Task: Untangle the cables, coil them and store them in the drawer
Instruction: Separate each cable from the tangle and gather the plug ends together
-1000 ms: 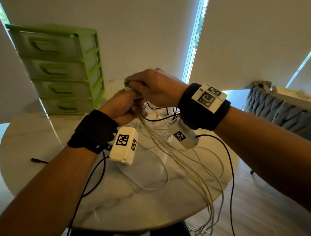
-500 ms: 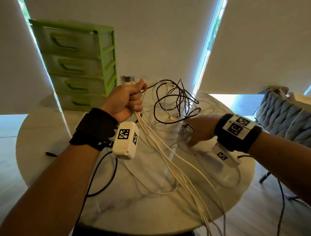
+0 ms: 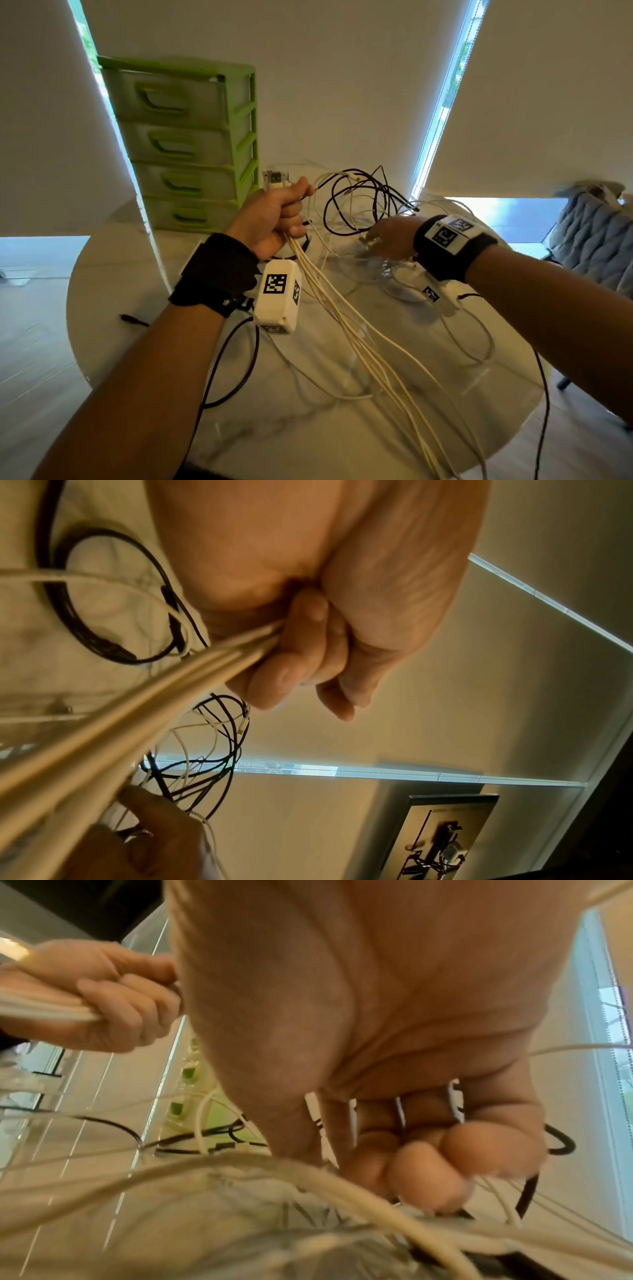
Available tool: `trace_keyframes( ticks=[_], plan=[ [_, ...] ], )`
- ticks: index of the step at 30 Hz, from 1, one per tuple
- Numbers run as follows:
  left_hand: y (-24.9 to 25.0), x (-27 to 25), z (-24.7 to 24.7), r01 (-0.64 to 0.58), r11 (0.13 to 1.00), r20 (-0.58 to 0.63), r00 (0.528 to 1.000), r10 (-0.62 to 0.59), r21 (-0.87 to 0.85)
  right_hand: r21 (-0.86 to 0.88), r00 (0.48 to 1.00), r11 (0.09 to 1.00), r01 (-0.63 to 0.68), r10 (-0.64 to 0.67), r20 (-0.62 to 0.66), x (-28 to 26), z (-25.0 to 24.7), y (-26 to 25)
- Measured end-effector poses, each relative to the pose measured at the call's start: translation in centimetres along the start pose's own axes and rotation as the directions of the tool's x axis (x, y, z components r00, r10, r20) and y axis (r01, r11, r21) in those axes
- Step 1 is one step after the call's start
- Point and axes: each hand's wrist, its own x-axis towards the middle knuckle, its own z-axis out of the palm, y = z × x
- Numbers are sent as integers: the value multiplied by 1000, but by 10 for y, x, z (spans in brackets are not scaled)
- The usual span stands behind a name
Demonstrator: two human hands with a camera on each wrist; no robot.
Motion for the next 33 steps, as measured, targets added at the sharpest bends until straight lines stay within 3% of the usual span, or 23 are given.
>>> trace_keyframes(
  ticks=[2,5,9,10,12,14,15,20,26,29,33],
  plan=[
    [0,0,-2,-8,1000,-7,1000,8,-1,-67,1000,998,-2,2,12,11,4,-1],
    [0,1,-5,-19,1000,-16,1000,19,-8,-22,999,999,37,-37,7,15,3,1],
    [1,1,-7,-32,999,-28,999,32,-12,227,969,945,236,-211,-127,5,-17,11],
    [2,1,-7,-35,999,-35,999,35,-12,363,950,881,303,-247,-192,-1,-26,13],
    [1,1,-5,-51,999,-58,997,50,-11,631,899,641,437,-296,-322,-16,-44,12],
    [0,0,-2,-76,997,-73,994,75,-11,743,851,416,524,-292,-437,-29,-57,5],
    [0,-1,0,-93,996,-77,993,92,-9,741,826,367,563,-276,-491,-32,-61,0],
    [-1,-5,8,-134,990,-86,987,137,33,623,762,470,625,-190,-620,-36,-65,-21],
    [-3,-15,17,-75,988,92,994,62,137,675,799,448,587,-182,-574,-33,-67,-17],
    [2,-13,15,-136,982,-10,990,138,128,655,783,494,572,-90,-615,-29,-73,-1],
    [14,-5,-11,-163,986,-198,968,155,-25,531,670,723,443,126,-731,-19,-79,41]
  ],
)
